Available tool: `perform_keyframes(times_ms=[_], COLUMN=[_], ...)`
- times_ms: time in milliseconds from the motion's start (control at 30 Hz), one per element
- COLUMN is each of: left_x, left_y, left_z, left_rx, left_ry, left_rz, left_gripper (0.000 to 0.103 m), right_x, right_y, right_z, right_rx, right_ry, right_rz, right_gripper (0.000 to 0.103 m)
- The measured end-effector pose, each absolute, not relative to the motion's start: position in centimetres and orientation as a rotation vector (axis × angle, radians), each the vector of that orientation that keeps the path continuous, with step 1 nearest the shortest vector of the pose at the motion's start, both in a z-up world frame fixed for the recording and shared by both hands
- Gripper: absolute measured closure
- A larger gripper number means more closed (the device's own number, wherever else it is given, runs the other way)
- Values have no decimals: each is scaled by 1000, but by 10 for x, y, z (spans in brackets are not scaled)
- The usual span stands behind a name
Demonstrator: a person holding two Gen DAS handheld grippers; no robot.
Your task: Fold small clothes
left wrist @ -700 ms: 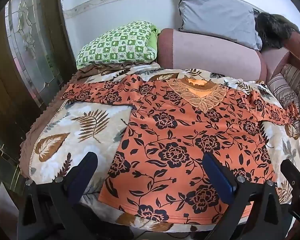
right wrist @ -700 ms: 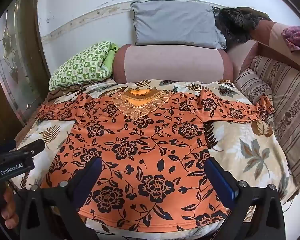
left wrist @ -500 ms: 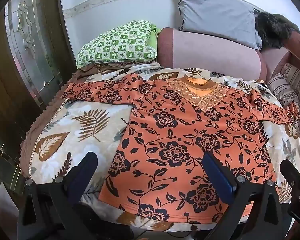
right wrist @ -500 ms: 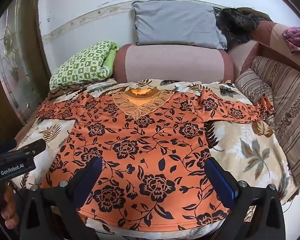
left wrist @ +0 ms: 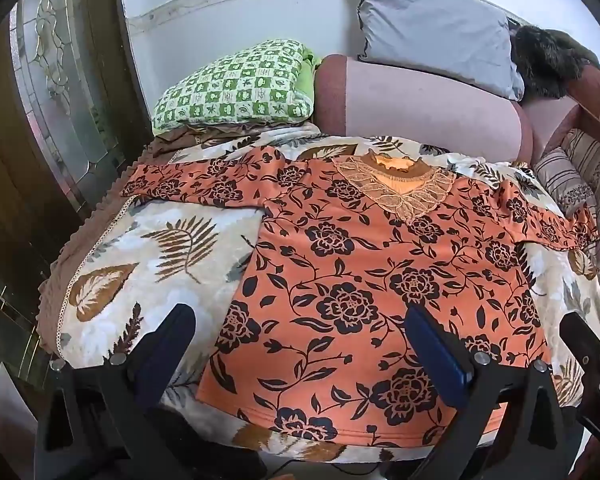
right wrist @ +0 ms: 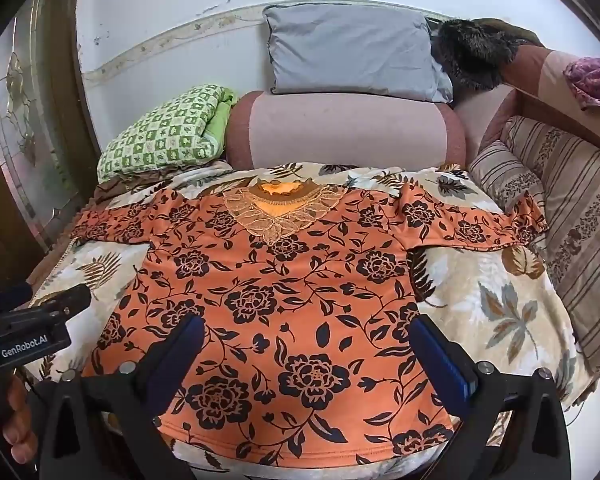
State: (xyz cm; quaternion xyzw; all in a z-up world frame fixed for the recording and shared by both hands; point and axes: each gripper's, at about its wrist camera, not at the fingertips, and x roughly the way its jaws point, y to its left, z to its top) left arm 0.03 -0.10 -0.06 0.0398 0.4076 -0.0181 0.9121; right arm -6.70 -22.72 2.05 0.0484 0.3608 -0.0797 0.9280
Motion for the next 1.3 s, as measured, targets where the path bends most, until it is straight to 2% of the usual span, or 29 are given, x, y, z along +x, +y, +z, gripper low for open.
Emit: perform_keyframes(times_ms=[1300], left_x=[0], left_y=[1], left_z=[-2], left_rx=[56], left_ry=[857], left_rz=[-44], left_gripper=[0], right_x=[-64], right_y=[-223], right_z=[20], right_rx=[81], right_ry=[741], right_rz=[-177], right_gripper=[0])
